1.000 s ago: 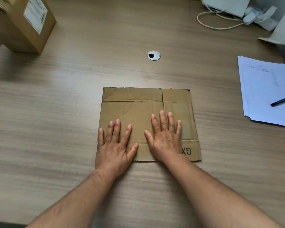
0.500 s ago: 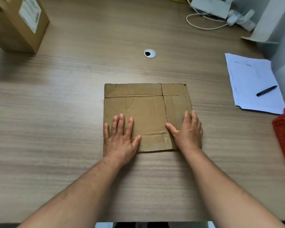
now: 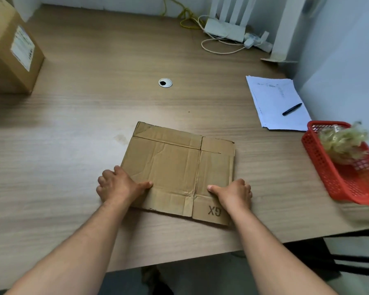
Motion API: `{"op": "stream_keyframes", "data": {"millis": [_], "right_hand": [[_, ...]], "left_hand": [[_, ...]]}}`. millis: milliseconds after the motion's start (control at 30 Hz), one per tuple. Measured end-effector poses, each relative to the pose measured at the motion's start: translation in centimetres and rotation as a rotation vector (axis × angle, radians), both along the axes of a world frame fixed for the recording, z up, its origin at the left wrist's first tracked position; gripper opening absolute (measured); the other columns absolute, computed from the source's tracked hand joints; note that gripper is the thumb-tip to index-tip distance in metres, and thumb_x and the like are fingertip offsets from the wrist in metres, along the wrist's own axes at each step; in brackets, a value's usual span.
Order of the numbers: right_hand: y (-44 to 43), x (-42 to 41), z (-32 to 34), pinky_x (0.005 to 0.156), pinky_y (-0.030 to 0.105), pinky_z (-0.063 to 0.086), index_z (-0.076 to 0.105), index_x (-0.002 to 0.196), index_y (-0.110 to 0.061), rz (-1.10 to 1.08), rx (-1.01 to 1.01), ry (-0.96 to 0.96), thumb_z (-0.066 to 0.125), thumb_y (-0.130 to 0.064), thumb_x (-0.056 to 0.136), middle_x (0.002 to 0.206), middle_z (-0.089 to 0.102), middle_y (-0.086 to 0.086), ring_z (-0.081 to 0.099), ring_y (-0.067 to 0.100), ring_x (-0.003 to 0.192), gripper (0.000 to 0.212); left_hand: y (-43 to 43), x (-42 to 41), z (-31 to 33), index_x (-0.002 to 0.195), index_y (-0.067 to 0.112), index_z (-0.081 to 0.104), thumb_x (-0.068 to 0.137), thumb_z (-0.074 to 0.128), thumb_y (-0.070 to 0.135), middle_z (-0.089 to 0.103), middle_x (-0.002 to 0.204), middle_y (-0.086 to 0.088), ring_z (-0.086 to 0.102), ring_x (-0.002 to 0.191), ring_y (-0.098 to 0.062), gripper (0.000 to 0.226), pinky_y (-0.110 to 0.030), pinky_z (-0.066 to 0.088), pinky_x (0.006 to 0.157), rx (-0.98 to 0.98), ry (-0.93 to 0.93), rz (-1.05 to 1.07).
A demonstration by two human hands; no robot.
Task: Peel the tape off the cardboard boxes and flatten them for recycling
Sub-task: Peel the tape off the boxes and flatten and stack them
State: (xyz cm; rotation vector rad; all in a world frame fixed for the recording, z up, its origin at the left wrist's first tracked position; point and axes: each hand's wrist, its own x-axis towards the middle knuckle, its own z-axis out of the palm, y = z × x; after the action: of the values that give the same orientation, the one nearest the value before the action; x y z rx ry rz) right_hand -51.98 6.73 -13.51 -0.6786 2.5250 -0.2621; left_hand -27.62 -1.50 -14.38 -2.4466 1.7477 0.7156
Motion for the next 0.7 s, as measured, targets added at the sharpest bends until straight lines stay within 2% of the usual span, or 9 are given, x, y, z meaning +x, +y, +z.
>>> {"op": "stream_keyframes", "data": {"millis": [133,200,333,400,467,567,633,700], "right_hand": [[4.8,-1.1,1.1,0.096,0.037,0.042,0.033,0.133,-0.011,0.035,-0.037,-0.142,0.080,-0.042,0.070,0.135,0.040,0.014,0.047,0.032,0.121,0.085],[7.5,-2.0,1.6,0.095,0.036,0.042,0.026,0.137,-0.015,0.071,-0.071,-0.168,0.078,-0.036,0.074,0.136,0.039,0.012,0.048,0.031,0.121,0.085],[14.9,-4.5,2.5,0.099,0.037,0.041,-0.002,0.152,-0.022,0.119,-0.115,-0.076,0.068,-0.033,0.085,0.150,0.028,0.008,0.040,0.027,0.132,0.098],[19.2,-6.1,3.2,0.097,0.035,0.042,-0.008,0.152,-0.025,0.088,-0.157,-0.018,0.066,-0.034,0.087,0.154,0.021,0.007,0.040,0.025,0.133,0.098],[23.6,-7.8,4.1,0.091,0.032,0.044,-0.009,0.151,-0.028,0.038,-0.189,0.038,0.064,-0.037,0.088,0.152,0.024,0.007,0.044,0.024,0.129,0.097],[30.1,-11.1,5.4,0.077,0.028,0.045,-0.010,0.151,-0.029,-0.016,-0.235,0.135,0.062,-0.042,0.089,0.140,0.034,0.008,0.052,0.021,0.112,0.096],[34.3,-13.8,6.4,0.069,0.025,0.043,-0.010,0.151,-0.028,-0.067,-0.252,0.193,0.061,-0.044,0.089,0.134,0.036,0.008,0.053,0.019,0.101,0.096],[38.5,-16.5,7.2,0.068,0.024,0.040,-0.010,0.151,-0.027,-0.140,-0.267,0.238,0.060,-0.043,0.090,0.135,0.035,0.009,0.052,0.019,0.101,0.095]], "left_hand": [[4.1,-0.9,0.4,0.132,0.004,0.039,0.057,0.077,0.071,0.041,0.133,-0.019,0.038,0.126,-0.036,0.108,-0.044,0.036,0.102,-0.028,0.003,-0.011],[7.3,-2.0,0.7,0.131,0.000,0.036,0.059,0.078,0.068,0.040,0.131,-0.020,0.040,0.124,-0.038,0.107,-0.046,0.038,0.099,-0.077,0.070,-0.001],[14.4,-5.5,1.5,0.131,-0.003,0.031,0.068,0.080,0.052,0.036,0.130,-0.021,0.046,0.118,-0.041,0.097,-0.049,0.045,0.088,-0.136,0.265,-0.054],[17.7,-7.5,2.0,0.134,-0.001,0.030,0.070,0.080,0.049,0.036,0.130,-0.019,0.047,0.117,-0.040,0.095,-0.050,0.046,0.089,-0.161,0.319,-0.106],[20.8,-9.8,2.6,0.136,0.002,0.029,0.069,0.080,0.048,0.036,0.131,-0.018,0.047,0.118,-0.039,0.096,-0.051,0.046,0.091,-0.193,0.370,-0.162],[25.1,-14.2,4.3,0.147,0.013,0.018,0.070,0.081,0.044,0.032,0.139,-0.017,0.043,0.124,-0.038,0.105,-0.053,0.042,0.096,-0.232,0.465,-0.255],[27.8,-17.5,5.3,0.152,0.023,0.006,0.073,0.080,0.043,0.031,0.138,-0.017,0.047,0.120,-0.040,0.110,-0.052,0.043,0.094,-0.247,0.507,-0.368],[30.4,-21.0,6.2,0.152,0.033,0.002,0.076,0.077,0.045,0.031,0.133,-0.014,0.053,0.110,-0.038,0.108,-0.047,0.046,0.087,-0.240,0.536,-0.507]]}}
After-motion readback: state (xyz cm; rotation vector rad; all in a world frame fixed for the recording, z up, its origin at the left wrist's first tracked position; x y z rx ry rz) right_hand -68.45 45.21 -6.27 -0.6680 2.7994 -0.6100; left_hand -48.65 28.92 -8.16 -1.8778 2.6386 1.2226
